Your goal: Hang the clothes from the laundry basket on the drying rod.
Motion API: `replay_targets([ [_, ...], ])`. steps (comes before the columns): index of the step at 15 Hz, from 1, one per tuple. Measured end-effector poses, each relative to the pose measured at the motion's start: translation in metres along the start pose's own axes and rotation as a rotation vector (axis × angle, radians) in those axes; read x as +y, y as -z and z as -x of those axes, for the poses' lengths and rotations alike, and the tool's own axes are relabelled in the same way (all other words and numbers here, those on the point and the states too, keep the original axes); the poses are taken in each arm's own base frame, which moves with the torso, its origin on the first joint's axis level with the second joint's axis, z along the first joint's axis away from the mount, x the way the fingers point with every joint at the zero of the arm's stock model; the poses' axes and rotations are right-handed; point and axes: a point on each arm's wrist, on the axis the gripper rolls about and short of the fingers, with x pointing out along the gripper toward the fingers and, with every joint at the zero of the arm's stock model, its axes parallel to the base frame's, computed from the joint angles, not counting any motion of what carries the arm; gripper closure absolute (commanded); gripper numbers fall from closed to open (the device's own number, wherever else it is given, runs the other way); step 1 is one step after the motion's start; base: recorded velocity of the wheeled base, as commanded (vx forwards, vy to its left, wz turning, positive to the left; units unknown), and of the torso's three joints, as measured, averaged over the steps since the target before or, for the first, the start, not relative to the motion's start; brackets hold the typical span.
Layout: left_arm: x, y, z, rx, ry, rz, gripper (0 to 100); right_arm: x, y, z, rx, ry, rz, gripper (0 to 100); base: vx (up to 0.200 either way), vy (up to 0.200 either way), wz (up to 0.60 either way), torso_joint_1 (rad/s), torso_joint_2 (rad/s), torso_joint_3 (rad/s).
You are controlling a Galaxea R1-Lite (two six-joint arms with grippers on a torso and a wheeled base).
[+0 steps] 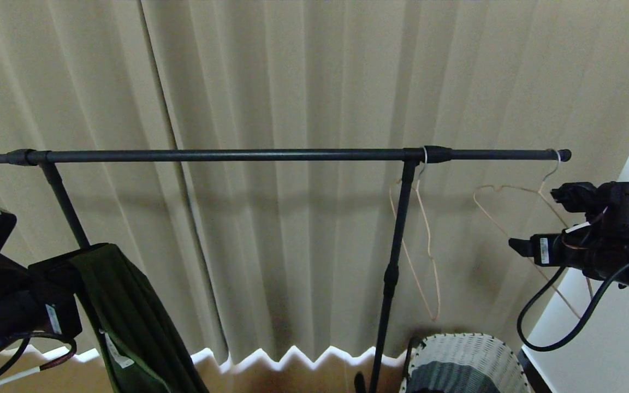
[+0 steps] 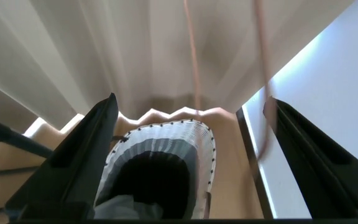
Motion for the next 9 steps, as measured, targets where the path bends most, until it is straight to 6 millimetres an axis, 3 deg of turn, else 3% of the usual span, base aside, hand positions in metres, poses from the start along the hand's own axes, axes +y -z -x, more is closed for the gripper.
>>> replay_targets([
  [4,0.0000,-0.0001,0.0001,-0.001,0.000,0.000,100,-0.0029,-0.0003,-0.0004,0.000,0.009,-0.005,0,0.000,0.000,0.00,0.000,0.00,0.000],
  [5,0.0001,-0.0001,0.0001,-0.001,-0.001,0.000,100,-0.0034,0.0002,-0.0007,0.002,0.011,-0.006,100,0.000,0.000,0.00,0.000,0.00,0.000],
  [9,0.0002,0.0000,0.0001,0.000,-0.002,0.001,100,-0.0060,0.0007,-0.0011,0.004,0.018,-0.010,100,0.000,0.000,0.00,0.000,0.00,0.000],
])
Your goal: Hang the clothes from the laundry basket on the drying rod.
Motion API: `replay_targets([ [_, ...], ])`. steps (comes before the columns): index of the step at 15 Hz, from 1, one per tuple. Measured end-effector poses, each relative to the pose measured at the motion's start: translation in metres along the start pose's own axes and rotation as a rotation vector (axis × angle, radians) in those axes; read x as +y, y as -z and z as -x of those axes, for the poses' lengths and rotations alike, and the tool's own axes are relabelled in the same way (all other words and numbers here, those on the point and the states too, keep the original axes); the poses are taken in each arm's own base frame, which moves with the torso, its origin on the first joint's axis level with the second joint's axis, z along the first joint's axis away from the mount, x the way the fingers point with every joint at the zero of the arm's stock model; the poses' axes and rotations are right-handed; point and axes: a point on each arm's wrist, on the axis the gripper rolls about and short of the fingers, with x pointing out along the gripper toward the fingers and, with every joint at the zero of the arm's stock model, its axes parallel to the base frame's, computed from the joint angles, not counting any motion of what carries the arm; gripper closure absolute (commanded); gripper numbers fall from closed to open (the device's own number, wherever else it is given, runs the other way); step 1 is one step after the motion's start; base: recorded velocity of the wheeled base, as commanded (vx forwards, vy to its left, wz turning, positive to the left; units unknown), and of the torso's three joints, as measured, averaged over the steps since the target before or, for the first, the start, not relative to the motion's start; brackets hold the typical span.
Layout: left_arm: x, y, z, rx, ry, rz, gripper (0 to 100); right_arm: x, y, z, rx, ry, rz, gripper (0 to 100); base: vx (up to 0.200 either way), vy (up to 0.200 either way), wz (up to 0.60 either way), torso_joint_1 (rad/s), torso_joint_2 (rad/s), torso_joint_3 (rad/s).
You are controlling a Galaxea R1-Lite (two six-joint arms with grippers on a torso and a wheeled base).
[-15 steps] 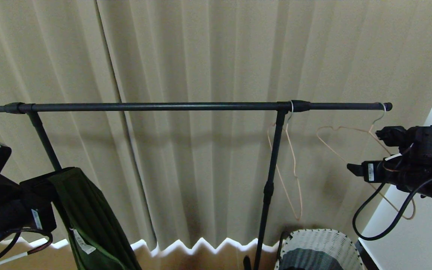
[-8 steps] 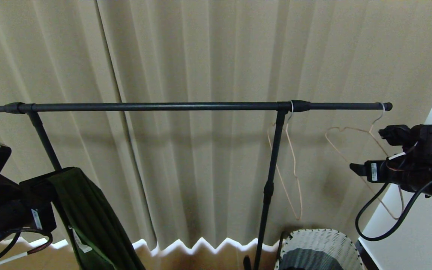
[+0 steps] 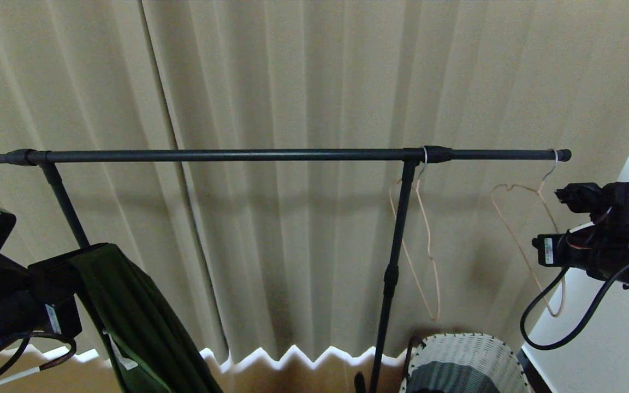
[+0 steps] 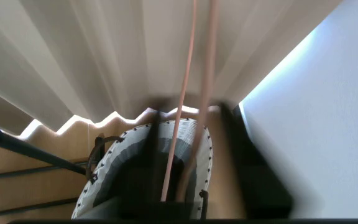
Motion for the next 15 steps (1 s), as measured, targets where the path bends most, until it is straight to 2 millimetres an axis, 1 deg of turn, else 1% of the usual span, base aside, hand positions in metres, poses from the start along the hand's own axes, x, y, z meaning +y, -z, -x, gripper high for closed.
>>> replay_targets([
  [8,0.000,0.000,0.000,0.000,-0.003,-0.001,100,-0.005,-0.004,0.005,-0.027,0.012,0.015,100,0.000,0.000,0.00,0.000,0.00,0.000],
  [12,0.000,0.000,0.000,0.000,-0.003,-0.003,100,-0.008,-0.011,0.016,-0.072,0.010,0.006,100,0.000,0.000,0.00,0.000,0.00,0.000],
  [14,0.000,0.000,0.000,-0.001,-0.003,-0.004,100,-0.009,-0.019,0.024,-0.132,0.010,-0.002,100,0.000,0.000,0.00,0.000,0.00,0.000],
  [15,0.000,0.000,0.000,-0.003,-0.004,-0.004,100,-0.009,-0.020,0.027,-0.144,0.011,-0.004,100,0.000,0.000,0.00,0.000,0.00,0.000],
])
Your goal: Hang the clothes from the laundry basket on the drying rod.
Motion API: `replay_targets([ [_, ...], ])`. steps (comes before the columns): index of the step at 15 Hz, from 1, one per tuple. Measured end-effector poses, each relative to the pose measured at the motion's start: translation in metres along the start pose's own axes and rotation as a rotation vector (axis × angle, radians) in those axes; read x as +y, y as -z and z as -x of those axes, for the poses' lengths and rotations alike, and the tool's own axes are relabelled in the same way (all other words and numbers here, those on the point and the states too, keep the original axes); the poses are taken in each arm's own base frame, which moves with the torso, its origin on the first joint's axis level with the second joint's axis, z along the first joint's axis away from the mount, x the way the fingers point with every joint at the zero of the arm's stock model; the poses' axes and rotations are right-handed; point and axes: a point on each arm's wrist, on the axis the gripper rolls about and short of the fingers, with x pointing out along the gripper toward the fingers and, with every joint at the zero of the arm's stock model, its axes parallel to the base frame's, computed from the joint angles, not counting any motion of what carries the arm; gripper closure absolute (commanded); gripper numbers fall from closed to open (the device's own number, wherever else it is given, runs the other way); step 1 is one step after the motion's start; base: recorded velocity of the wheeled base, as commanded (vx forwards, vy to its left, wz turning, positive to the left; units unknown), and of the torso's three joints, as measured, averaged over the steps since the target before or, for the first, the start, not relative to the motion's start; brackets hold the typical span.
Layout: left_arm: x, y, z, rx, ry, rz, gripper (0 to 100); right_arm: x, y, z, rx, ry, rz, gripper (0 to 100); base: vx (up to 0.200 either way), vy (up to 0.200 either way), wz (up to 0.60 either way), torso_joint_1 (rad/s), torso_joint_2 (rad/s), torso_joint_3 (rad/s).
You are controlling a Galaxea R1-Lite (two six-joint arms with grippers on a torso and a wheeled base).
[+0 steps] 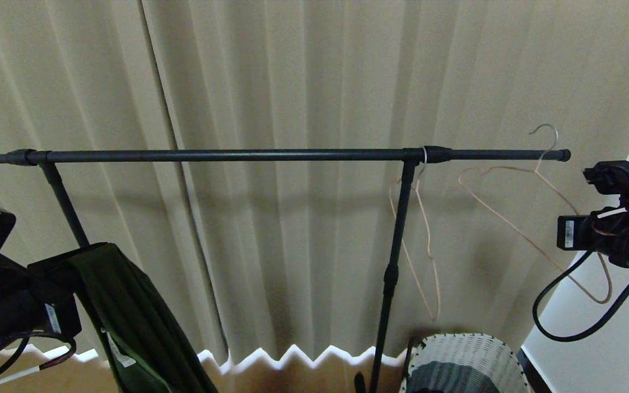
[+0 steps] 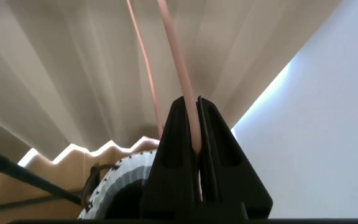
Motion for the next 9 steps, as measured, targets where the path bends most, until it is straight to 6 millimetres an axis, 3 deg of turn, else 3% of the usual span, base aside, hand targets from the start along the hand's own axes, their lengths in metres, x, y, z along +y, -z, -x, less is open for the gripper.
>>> replay_targets([
  [3,0.000,-0.002,0.003,-0.041,-0.010,-0.007,100,-0.001,0.004,0.012,-0.004,0.000,-0.001,100,0.000,0.000,0.00,0.000,0.00,0.000],
  [9,-0.001,-0.001,0.010,-0.059,-0.017,-0.050,100,-0.005,0.015,0.047,-0.020,-0.023,0.010,100,-0.200,0.000,0.00,0.002,0.00,0.006],
])
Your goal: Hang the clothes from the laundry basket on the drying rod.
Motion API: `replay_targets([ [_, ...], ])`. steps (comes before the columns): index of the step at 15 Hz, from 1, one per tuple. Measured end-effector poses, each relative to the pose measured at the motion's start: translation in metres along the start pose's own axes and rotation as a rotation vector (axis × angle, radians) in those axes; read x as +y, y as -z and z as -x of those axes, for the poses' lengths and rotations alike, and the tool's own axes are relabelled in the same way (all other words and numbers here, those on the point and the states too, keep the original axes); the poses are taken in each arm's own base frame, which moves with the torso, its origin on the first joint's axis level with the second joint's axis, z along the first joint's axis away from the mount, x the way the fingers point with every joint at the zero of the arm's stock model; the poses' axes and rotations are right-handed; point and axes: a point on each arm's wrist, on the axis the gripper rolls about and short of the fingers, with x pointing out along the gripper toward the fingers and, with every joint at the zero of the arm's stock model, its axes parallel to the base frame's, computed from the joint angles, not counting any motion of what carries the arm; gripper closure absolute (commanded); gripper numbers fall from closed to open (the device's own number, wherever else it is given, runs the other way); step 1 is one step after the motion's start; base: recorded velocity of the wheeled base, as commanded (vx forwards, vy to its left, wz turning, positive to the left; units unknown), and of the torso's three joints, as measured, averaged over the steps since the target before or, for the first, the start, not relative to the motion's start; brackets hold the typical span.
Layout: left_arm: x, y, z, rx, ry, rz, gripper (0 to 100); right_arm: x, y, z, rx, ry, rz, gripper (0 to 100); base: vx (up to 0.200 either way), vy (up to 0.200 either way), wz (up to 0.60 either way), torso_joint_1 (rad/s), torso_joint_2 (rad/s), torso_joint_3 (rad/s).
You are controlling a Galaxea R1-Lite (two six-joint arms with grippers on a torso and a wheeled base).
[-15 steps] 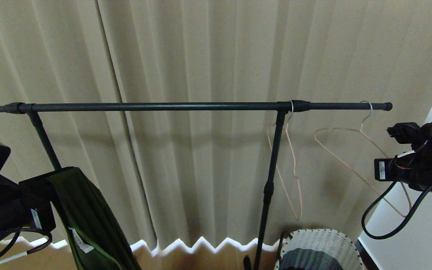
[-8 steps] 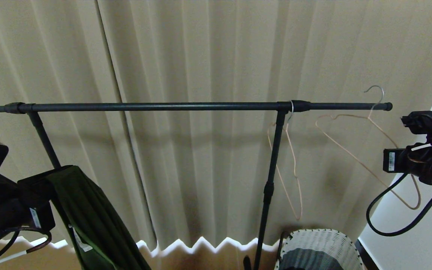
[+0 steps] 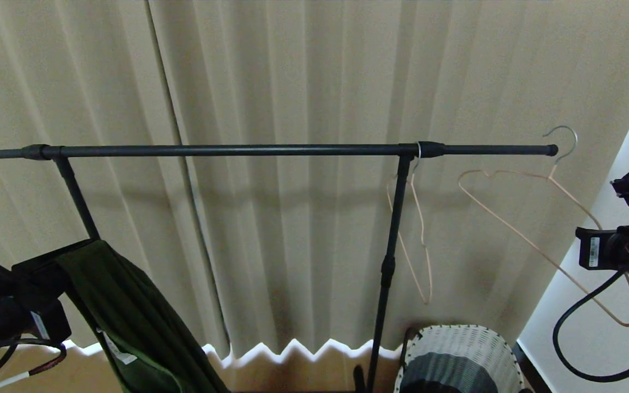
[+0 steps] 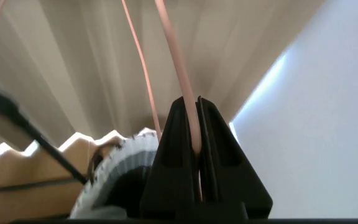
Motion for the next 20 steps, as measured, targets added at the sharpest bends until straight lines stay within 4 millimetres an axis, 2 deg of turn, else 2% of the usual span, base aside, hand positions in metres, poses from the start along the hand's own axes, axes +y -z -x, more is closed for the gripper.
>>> replay_targets([
  [8,0.003,0.000,0.000,0.004,-0.018,0.001,100,-0.002,0.011,0.027,-0.017,-0.015,0.002,100,-0.200,0.000,0.00,-0.001,0.00,0.002],
  [17,0.003,0.000,0.000,0.003,-0.019,0.003,100,-0.002,0.012,0.037,-0.036,-0.035,0.001,100,0.000,0.000,0.00,0.000,0.00,0.000],
  [20,0.003,-0.001,0.000,0.002,-0.020,0.003,100,-0.002,0.012,0.040,-0.045,-0.037,-0.001,100,0.000,0.200,0.00,0.002,0.00,0.007],
])
